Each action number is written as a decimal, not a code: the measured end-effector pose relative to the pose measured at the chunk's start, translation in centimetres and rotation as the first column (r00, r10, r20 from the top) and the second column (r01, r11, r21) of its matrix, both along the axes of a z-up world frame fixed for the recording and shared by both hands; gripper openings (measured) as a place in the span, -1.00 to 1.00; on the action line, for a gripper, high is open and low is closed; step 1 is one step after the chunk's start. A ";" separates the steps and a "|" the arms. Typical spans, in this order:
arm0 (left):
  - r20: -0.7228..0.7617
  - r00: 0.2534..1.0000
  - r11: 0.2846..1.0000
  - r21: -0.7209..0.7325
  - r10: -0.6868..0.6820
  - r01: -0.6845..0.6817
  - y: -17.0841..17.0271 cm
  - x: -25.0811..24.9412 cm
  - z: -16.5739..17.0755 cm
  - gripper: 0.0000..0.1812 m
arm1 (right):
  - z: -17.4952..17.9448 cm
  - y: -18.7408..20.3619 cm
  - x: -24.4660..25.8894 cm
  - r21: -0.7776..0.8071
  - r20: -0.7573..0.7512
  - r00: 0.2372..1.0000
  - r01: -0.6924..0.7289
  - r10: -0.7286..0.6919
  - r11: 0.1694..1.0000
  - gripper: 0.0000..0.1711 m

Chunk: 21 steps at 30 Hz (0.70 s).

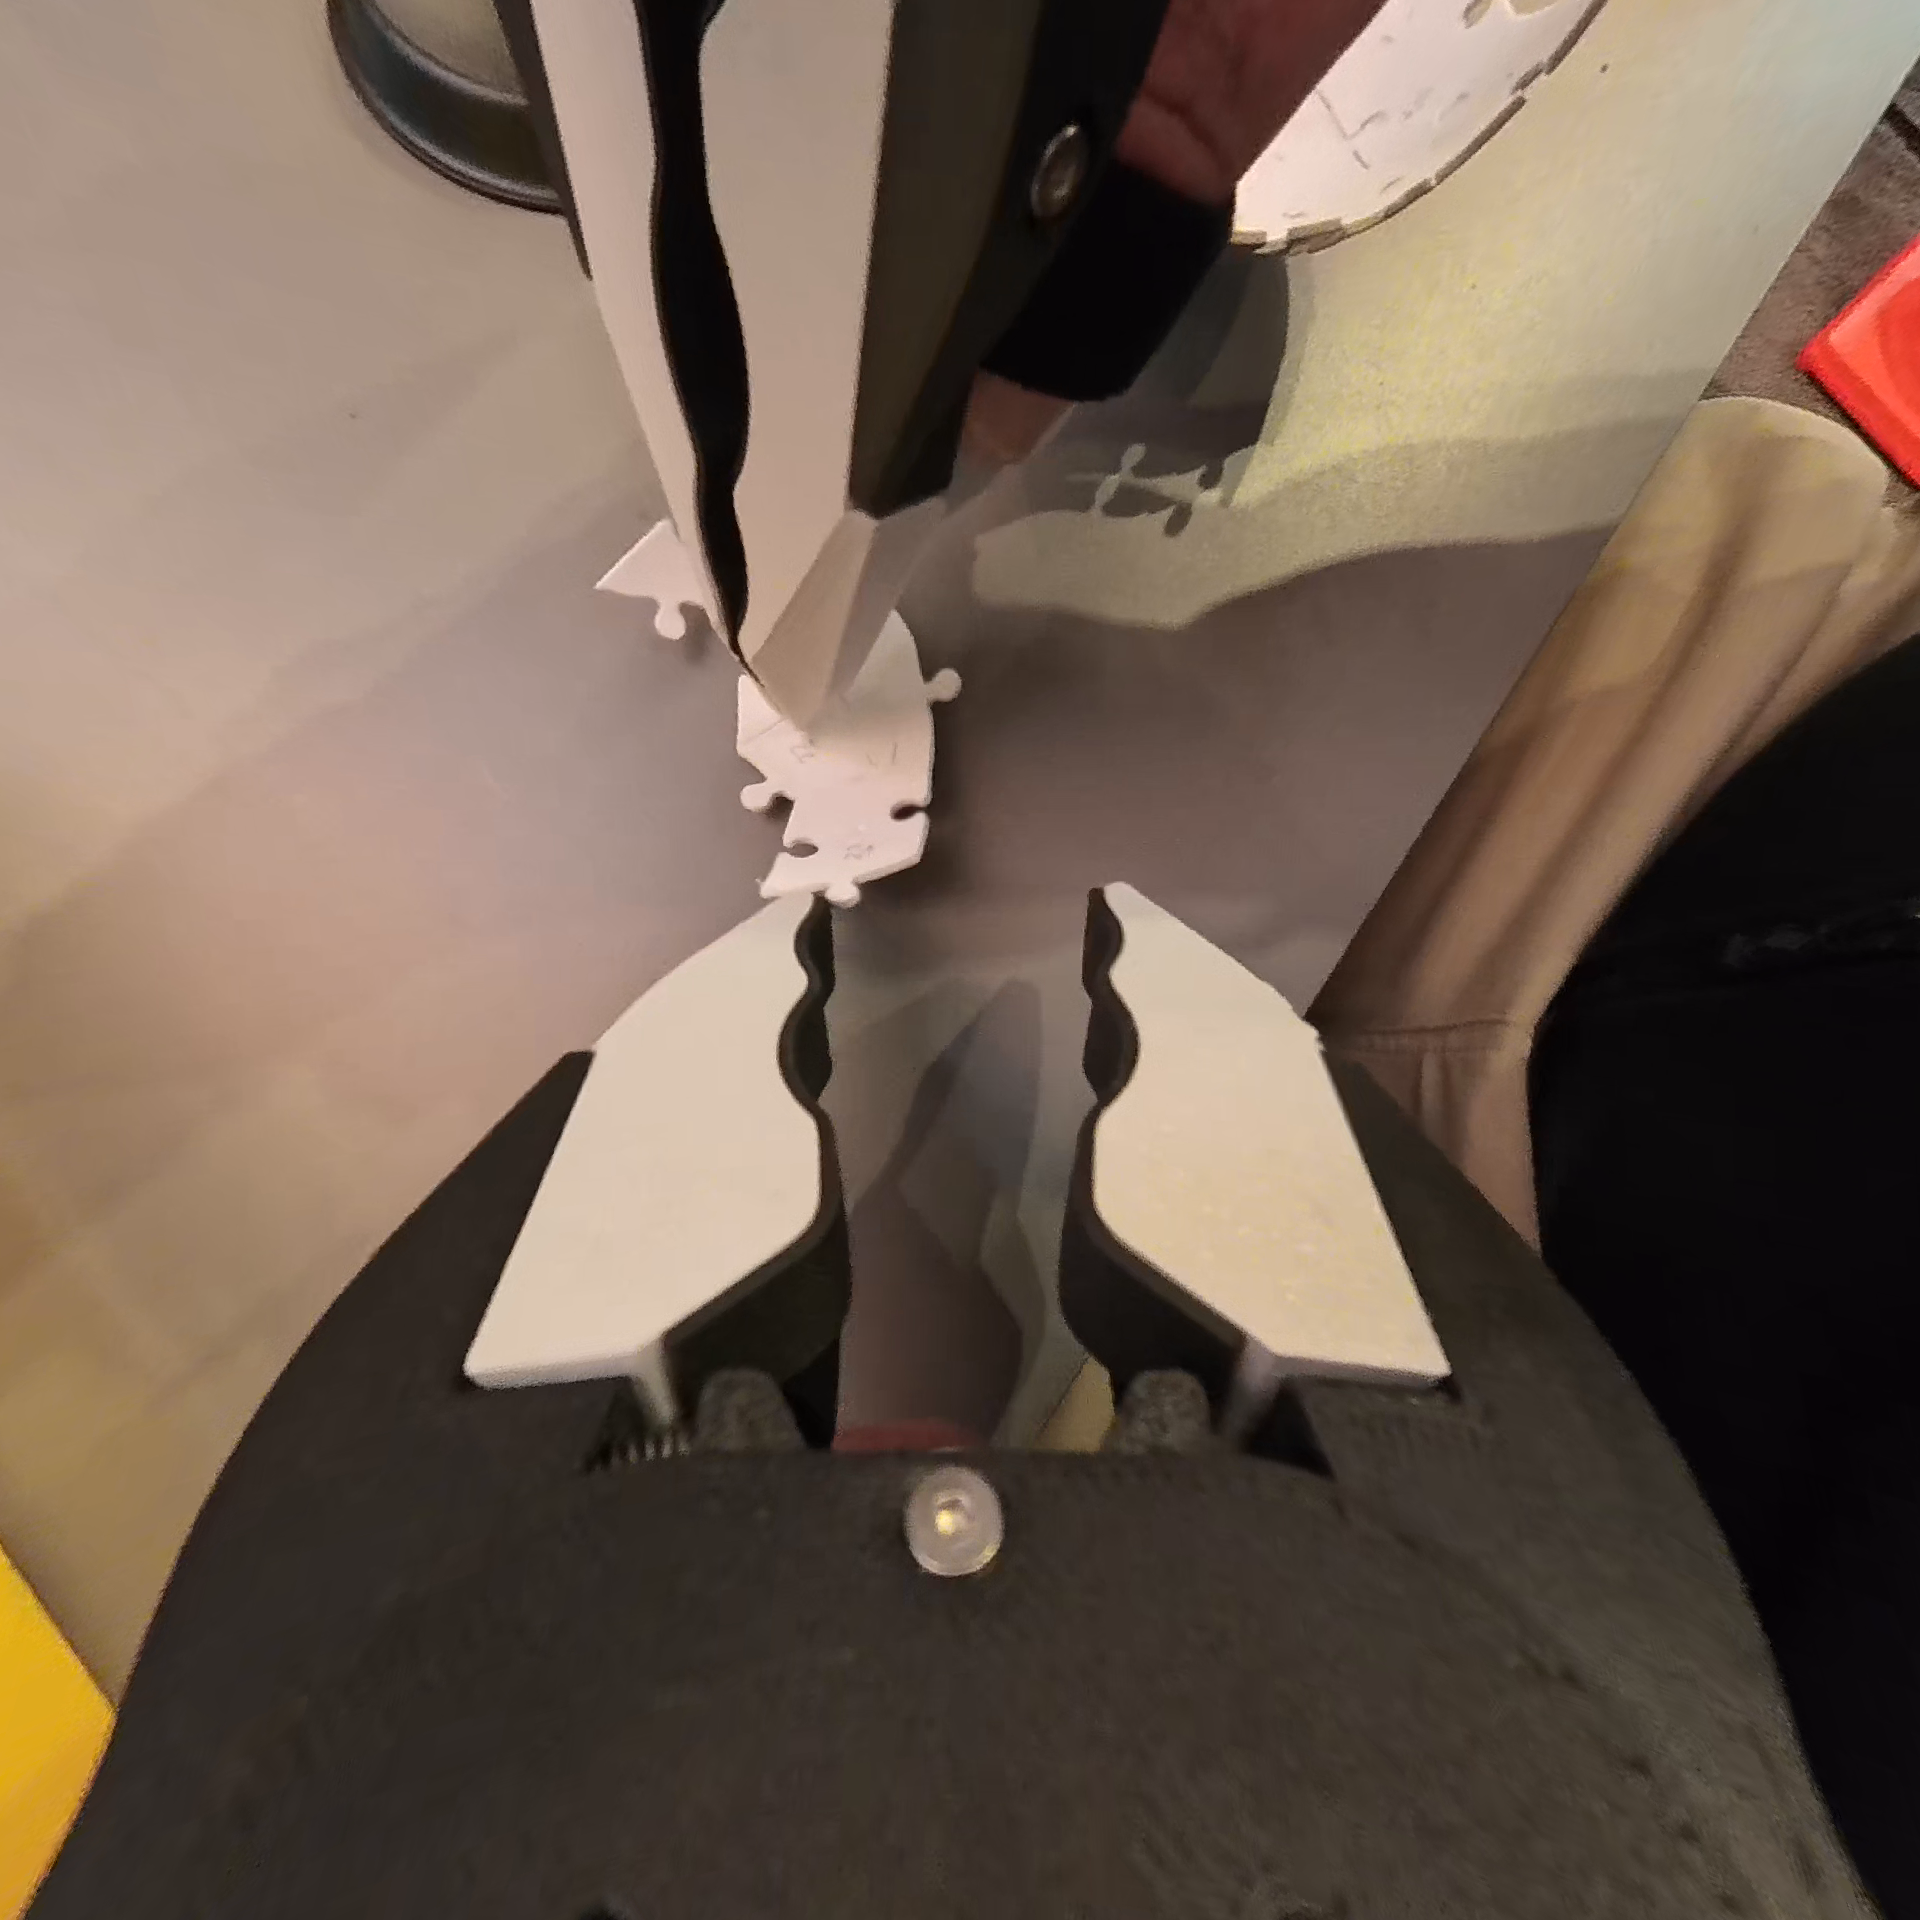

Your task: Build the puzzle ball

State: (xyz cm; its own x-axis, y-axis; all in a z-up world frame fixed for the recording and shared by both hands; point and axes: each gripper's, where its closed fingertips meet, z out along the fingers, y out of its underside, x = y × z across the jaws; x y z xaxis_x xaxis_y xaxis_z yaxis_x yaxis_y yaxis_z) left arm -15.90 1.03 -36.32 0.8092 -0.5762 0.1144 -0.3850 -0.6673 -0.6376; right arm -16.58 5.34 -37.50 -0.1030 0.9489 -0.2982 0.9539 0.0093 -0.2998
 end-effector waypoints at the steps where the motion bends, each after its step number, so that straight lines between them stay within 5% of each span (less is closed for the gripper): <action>1: -0.001 1.000 1.000 0.000 -0.002 0.002 0.0 0.0 0.0 -0.50 | 0.0 0.0 0.0 -0.002 0.001 1.000 0.001 -0.001 1.000 -1.00; 12: -0.007 1.000 1.000 -0.011 0.012 -0.012 0.1 -0.2 -0.3 -0.47 | 0.2 -0.1 0.0 -0.024 -0.016 1.000 0.002 -0.003 1.000 -1.00; 21: -0.019 1.000 1.000 -0.011 0.023 -0.024 0.2 -0.5 -0.5 -0.44 | 6.8 2.9 0.7 0.001 -0.171 0.984 0.050 -0.049 0.999 -1.00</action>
State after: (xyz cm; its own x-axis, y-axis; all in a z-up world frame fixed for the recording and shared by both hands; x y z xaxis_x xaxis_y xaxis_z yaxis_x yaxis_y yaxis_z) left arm -16.45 1.26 -36.81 0.8247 -0.5557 0.1051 -0.3811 -0.6834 -0.6227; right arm -15.92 8.19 -30.72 -0.1042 0.9558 -0.2750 0.8882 -0.0350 -0.4581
